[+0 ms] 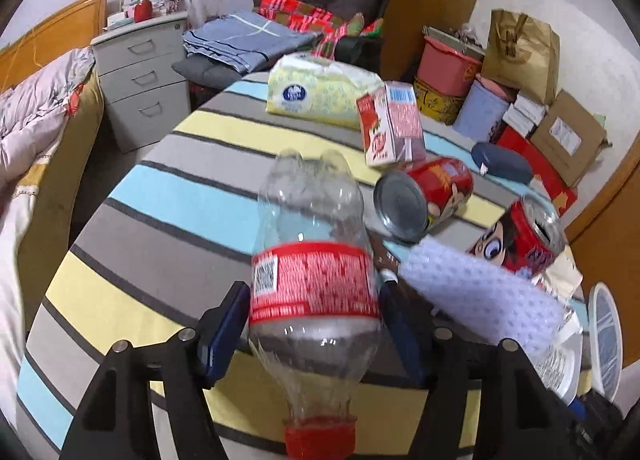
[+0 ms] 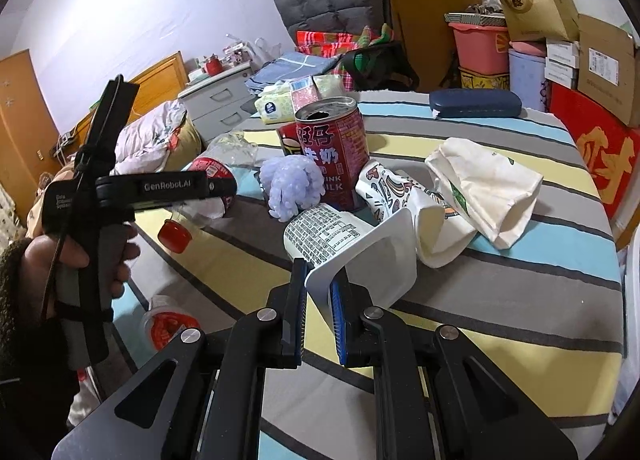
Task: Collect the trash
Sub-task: 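Grasp the clear red-labelled bottle with the left tool while the right tool grasps the white yogurt cup, then carry the bottle with the left tool while the right tool carries the yogurt cup over the bin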
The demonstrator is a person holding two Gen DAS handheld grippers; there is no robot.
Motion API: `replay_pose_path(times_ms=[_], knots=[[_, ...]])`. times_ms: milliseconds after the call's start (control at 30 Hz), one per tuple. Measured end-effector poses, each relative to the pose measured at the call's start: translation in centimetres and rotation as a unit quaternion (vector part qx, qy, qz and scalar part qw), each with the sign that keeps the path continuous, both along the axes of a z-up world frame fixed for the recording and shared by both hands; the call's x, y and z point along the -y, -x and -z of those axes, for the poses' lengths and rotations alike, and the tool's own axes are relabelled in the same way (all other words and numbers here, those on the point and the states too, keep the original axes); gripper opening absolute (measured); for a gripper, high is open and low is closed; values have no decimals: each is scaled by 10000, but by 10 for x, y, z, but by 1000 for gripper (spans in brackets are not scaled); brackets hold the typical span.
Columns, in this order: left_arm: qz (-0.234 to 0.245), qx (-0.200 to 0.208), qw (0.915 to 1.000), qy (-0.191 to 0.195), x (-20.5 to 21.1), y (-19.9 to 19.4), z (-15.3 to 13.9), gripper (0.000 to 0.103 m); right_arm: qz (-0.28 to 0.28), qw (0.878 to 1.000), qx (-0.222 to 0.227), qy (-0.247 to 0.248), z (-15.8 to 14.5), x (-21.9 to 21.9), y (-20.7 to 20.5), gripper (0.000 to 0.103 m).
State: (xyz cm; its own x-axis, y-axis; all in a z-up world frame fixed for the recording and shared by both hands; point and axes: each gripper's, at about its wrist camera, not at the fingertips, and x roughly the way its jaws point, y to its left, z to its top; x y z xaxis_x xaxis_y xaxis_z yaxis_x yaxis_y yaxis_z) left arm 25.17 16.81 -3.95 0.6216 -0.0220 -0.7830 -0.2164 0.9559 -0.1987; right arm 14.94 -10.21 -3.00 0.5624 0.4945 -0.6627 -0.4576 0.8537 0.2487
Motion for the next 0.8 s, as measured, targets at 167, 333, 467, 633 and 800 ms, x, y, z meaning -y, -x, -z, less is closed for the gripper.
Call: replay_pose_path(times_ms=[167,333,467,633,800], knots=[[19,44,10000,24,1,-3,-1,61,18,10000,19,16,0,0,1,12],[57,108,9999,55,3,6,-4,61,68,9999,78,-20,-1,3,4,12],[104,229,9997,36,6,20,-10,61,64,9999,131,-46,-3,6,10,12],[219,372,9991,3,12,37,-22,61,191,9995,222,-95,-8,12,16,12],[299,588,9978,-15,20,56,-41,61,302,9989,319,-147,-16,20,24,11]])
